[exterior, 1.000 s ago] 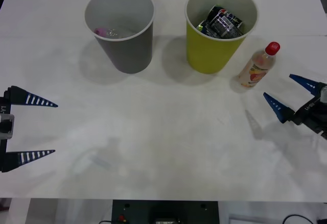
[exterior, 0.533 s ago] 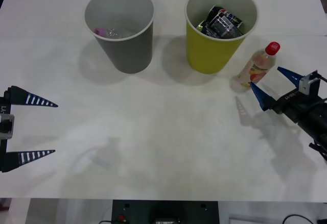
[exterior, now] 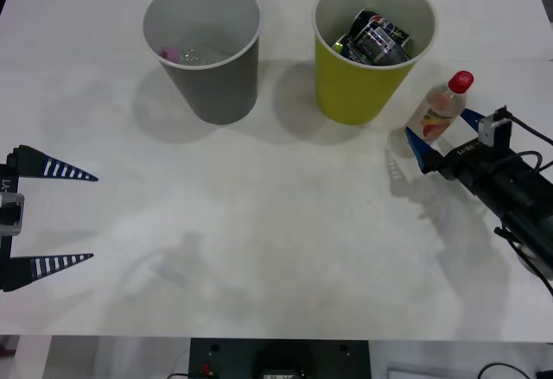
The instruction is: Put the can into the green bin and the plastic bottle into the gray bin
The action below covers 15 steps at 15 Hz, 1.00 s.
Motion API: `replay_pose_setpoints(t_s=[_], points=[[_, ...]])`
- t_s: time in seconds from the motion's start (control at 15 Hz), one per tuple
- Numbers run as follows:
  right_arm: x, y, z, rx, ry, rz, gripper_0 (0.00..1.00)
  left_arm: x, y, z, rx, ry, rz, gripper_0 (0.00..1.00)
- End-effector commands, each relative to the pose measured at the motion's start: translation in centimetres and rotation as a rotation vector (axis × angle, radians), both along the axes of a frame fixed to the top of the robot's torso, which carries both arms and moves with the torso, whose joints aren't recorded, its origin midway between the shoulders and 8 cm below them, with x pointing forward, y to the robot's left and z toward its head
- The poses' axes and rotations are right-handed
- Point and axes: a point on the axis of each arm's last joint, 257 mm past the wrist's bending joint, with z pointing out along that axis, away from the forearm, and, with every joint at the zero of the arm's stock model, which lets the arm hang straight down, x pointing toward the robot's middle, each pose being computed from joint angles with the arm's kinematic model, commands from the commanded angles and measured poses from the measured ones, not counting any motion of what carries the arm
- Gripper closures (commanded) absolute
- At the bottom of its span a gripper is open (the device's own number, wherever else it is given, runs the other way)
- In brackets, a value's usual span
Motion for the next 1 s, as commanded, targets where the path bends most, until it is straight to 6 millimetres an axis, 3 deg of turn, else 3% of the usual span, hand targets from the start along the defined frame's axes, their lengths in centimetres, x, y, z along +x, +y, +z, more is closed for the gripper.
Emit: replay_pose_setpoints(t_s=[0.07,0.47,0.53,0.6,0.67,0.73,1.0], points=[[1.1,0.8,0.3,-0.009,0.001,-0.016,0.00,0.0,0.0,0.0,0.000,0.000,0.000,0.02],[2.2,2.1,0.2,-0.023,0.011,-0.029,0.00,0.0,0.0,0.0,0.000,0.000,0.000,0.02],[2.1,2.2,0.1,-0.031,0.012,-0.025,0.14,0.0,0.0,0.0,0.000,0.000,0.000,0.02],[2.2,2.2,0.2,-0.032,0.011,-0.025,0.38,0.0,0.0,0.0,0.000,0.000,0.000,0.02],[2.2,2.2,0.2,-0.029,0.011,-0.026,0.87,0.0,0.0,0.0,0.000,0.000,0.000,0.02],[2.2,2.2,0.2,-0.028,0.012,-0.026,1.00,0.0,0.0,0.0,0.000,0.000,0.000,0.02],[2.1,2.3,0.2,-0.025,0.012,-0.021,1.00,0.0,0.0,0.0,0.000,0.000,0.000,0.02]])
